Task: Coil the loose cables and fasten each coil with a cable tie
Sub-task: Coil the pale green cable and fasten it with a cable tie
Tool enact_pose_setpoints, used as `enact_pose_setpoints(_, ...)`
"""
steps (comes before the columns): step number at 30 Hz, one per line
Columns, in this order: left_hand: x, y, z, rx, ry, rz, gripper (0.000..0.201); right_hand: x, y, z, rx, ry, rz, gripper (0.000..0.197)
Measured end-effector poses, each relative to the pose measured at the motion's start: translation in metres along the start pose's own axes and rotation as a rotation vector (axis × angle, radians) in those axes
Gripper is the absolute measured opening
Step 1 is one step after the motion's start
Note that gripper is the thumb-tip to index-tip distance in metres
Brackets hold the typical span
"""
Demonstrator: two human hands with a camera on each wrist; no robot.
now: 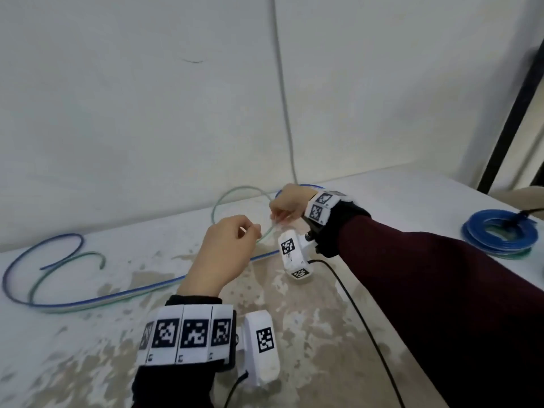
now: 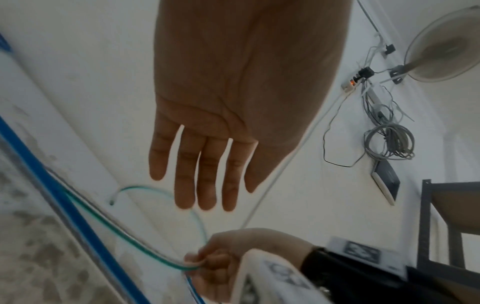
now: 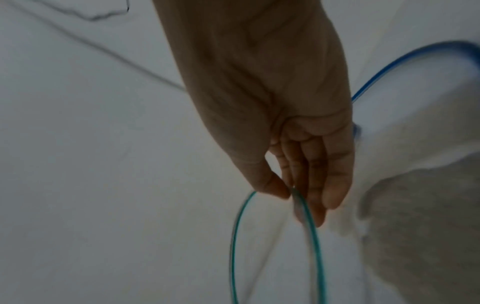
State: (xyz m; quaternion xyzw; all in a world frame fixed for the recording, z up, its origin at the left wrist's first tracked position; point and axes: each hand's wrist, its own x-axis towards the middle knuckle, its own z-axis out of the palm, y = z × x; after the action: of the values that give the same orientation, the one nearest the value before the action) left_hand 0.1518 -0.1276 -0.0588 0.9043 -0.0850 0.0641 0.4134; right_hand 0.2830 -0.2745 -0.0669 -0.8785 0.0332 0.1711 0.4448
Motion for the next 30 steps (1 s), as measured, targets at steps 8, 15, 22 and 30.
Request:
enact_pose_setpoints(8, 0.007, -0.013, -0.033, -0.309, 0.382, -0.179, 0.063, -0.093, -0.043, -0.022, 0.493, -0.146, -0.487, 0.027)
enact_pose_setpoints(15, -0.019, 0.038, -0.064, -0.528, 0.363, 0.247, 0.033, -0.178, -0.041, -0.040, 0.478, -0.023, -0.692, 0.025)
enact_pose_setpoints(22, -0.044, 0.066, -0.067, 0.051, 0.238, 0.339, 0.025, -0.219, -0.040, -0.023, 0.155, 0.146, -0.851, 0.015)
enact_pose_setpoints(30, -0.051, 0.057, -0.084, -0.166, 0.050, 0.324, 0.010, -0.206, -0.037, -0.028, 0.283, 0.346, -0.845, 0.027)
